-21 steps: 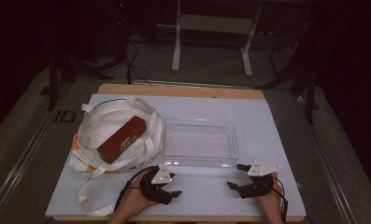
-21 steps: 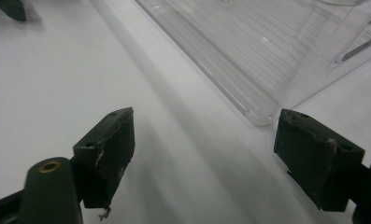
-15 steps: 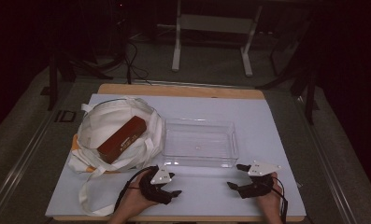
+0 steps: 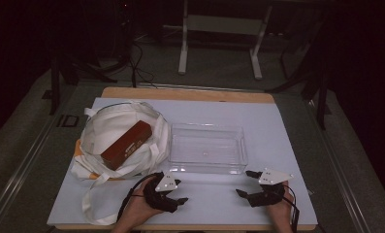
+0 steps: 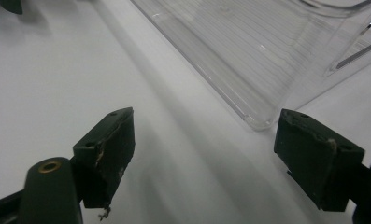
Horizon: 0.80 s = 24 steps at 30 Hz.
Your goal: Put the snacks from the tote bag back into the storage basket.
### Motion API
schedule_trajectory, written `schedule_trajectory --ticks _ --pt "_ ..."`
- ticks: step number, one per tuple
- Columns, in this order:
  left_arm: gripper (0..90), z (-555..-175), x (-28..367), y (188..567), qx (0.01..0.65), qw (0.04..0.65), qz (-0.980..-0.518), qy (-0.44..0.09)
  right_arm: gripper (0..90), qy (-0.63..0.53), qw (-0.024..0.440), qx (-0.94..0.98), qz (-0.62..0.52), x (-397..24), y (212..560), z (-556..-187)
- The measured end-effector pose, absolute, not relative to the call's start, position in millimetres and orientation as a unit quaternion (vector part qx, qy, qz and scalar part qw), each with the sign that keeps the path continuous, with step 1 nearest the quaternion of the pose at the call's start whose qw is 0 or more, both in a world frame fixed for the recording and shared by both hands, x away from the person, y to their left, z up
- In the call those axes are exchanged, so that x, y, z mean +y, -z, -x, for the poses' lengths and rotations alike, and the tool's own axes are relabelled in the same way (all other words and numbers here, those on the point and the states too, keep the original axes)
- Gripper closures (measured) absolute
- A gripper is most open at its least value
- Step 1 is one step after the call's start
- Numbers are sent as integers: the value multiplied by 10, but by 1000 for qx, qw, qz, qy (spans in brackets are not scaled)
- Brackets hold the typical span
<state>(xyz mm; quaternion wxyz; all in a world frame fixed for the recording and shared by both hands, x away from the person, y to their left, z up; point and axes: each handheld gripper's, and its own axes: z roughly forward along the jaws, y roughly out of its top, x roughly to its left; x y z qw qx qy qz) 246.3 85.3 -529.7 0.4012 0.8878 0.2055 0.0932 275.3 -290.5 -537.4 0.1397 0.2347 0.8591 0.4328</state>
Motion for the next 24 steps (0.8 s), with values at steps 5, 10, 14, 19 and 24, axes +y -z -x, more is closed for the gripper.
schedule_trajectory --ticks 5,10,14,19,24 --pt "353 -2447 871 5236 206 408 -884 -95 203 -436 142 858 -233 -2908 5374 -2748" --pt "353 -2436 872 5198 206 406 -886 -94 203 -438 141 856 -234 -2915 5372 -2746" --pt "373 -2426 878 5161 204 405 -886 -92 203 -440 142 856 -232 -2916 5371 -2740" --pt "374 -2421 902 5109 206 406 -885 -95 201 -444 144 854 -231 -2921 5370 -2732" --pt "376 -2422 945 5056 213 402 -885 -100 201 -444 147 854 -229 -2921 5370 -2729"
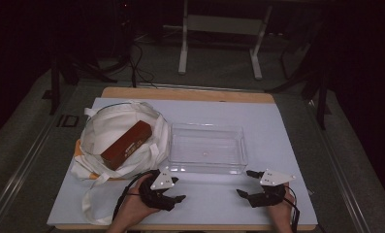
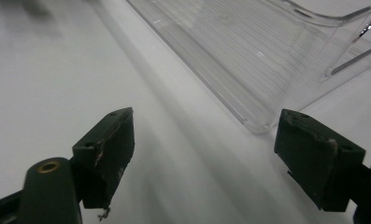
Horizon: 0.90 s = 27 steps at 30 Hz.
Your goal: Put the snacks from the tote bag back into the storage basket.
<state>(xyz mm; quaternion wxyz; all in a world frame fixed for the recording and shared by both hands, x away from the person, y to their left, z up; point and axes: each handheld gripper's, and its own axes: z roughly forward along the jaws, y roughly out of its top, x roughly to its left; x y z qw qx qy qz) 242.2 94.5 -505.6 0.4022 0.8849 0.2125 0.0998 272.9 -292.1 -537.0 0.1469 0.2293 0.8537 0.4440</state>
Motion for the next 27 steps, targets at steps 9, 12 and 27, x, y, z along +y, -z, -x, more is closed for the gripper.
schedule_trajectory --ticks 9,12,27 --pt "384 -2438 1037 4924 223 400 -881 -113 201 -444 147 853 -230 -2922 5370 -2729" --pt "388 -2440 1066 4862 226 398 -882 -117 201 -444 148 853 -230 -2921 5370 -2728" --pt "388 -2463 1147 4735 225 403 -878 -125 201 -444 149 854 -229 -2920 5370 -2727"
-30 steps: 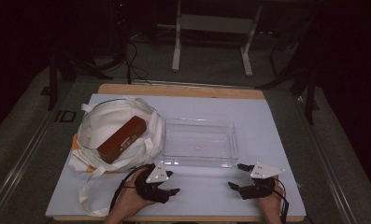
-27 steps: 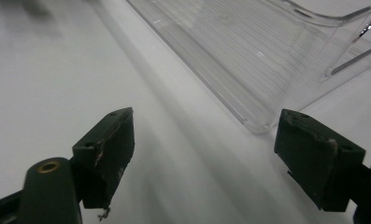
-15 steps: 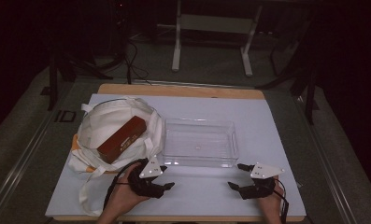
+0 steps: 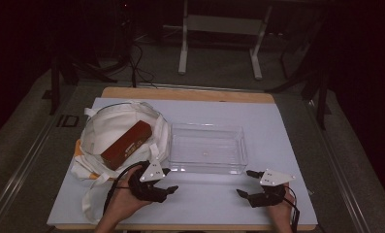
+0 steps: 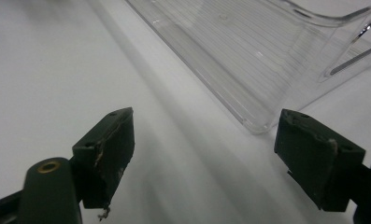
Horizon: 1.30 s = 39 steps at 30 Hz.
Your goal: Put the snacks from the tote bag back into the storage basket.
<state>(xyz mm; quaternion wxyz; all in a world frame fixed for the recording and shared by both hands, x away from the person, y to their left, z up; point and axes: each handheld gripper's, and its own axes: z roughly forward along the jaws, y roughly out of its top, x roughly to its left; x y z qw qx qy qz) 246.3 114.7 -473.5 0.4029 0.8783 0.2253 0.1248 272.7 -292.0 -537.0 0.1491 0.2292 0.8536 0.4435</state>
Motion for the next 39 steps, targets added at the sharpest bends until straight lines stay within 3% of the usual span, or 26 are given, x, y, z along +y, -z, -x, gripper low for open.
schedule_trajectory --ticks 39 --pt "393 -2569 1388 4427 243 411 -865 -151 201 -443 150 854 -228 -2917 5370 -2722"
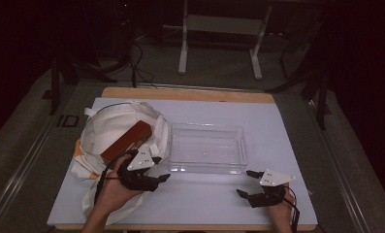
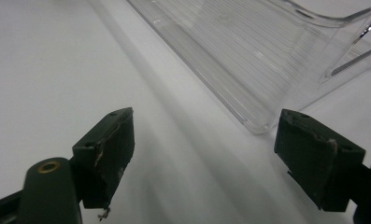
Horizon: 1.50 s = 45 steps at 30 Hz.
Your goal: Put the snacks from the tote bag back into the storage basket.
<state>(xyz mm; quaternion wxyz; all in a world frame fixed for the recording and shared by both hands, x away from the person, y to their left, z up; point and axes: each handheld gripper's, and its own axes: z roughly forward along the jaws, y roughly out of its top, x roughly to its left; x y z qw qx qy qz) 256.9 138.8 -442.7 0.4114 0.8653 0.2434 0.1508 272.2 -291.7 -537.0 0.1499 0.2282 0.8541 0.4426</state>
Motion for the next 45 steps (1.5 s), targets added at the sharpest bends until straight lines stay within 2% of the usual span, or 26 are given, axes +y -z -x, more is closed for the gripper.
schedule_trajectory --ticks 45 --pt "398 -2700 2062 4207 311 384 -850 -182 201 -442 154 855 -226 -2910 5370 -2712"
